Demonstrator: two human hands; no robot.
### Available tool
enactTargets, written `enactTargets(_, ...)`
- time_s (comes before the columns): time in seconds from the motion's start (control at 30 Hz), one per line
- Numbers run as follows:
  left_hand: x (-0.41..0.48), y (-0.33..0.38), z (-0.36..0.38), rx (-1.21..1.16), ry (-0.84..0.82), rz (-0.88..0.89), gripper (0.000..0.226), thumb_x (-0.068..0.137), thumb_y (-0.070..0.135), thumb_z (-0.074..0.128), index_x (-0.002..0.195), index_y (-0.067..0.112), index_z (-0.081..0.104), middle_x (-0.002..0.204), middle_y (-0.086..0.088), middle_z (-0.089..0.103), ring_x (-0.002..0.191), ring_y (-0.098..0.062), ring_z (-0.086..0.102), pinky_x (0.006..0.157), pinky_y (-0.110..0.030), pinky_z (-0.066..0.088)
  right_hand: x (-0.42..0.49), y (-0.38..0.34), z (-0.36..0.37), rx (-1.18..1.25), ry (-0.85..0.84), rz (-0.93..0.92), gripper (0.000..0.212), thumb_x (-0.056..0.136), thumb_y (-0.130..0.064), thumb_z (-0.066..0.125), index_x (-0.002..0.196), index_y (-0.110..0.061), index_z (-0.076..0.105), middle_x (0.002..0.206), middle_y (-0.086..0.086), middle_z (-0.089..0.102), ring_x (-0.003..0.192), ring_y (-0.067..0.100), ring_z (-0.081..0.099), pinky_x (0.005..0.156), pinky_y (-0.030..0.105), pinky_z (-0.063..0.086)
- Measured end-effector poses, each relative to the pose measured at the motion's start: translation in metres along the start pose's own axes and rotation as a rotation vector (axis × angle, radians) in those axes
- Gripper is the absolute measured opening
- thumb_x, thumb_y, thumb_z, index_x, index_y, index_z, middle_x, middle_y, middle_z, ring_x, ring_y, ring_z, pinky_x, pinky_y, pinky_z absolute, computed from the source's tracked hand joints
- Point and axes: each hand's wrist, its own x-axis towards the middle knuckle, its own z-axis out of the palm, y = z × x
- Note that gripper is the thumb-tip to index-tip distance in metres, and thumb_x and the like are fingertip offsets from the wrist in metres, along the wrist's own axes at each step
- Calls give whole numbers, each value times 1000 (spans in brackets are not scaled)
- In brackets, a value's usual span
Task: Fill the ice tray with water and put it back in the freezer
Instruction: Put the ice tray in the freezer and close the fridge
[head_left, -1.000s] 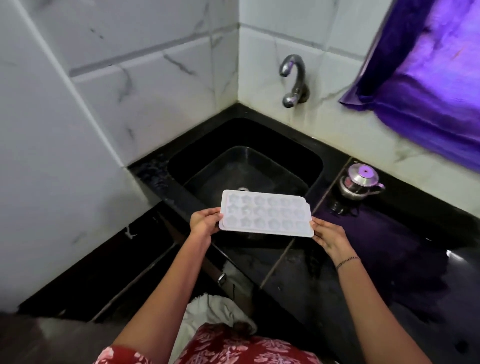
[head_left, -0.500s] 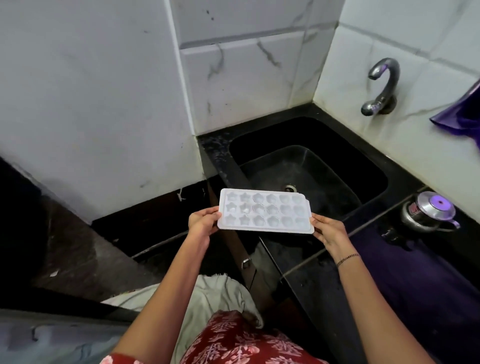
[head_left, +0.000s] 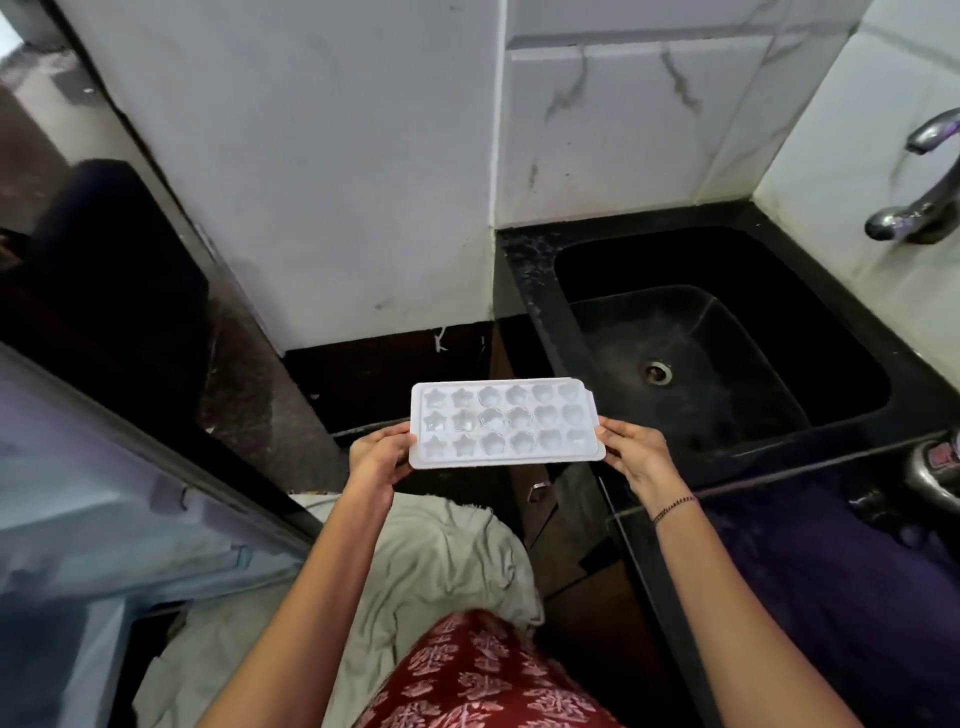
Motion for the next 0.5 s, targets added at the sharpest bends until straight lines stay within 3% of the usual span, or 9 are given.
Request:
enactTargets(0.07, -2, -5, -18, -31, 21, -6, 31, 84, -8, 52, 114, -4, 61, 110, -27, 65, 60, -10, 60, 50, -22, 51, -6, 5, 13, -17, -33, -5, 28, 88, 1, 59, 115, 6, 59, 105, 13, 64, 77, 11, 62, 66, 21, 55)
enactTargets(0.2, -14, -16, -54, -81, 65, -40, 30, 83, -7, 52, 111, -2, 63, 71, -6, 66, 48, -4, 61, 45, -18, 51, -20, 19, 38, -56, -79, -6, 28, 88, 0, 60, 116, 5, 60, 107, 15, 64, 77, 11, 63, 70, 23, 54)
enactTargets(0.33, -32, -25, -96, -147, 109, -53, 29, 83, -8, 51, 109, -1, 63, 80, -9, 66, 57, -9, 62, 40, -14, 47, -39, 37, 65, -81, -123, 6, 27, 88, 1, 59, 115, 5, 59, 103, 14, 64, 74, 11, 63, 60, 19, 56)
enactTargets(0.5, -62, -40, -161, -254, 209, -23, 8, 87, 0, 58, 84, 7, 61, 45, 5, 63, 38, -2, 59, 35, -13, 43, -67, 66, 113, -109, -221, 41, 27, 87, 3, 59, 113, 6, 59, 97, 12, 66, 65, 9, 67, 58, 18, 57)
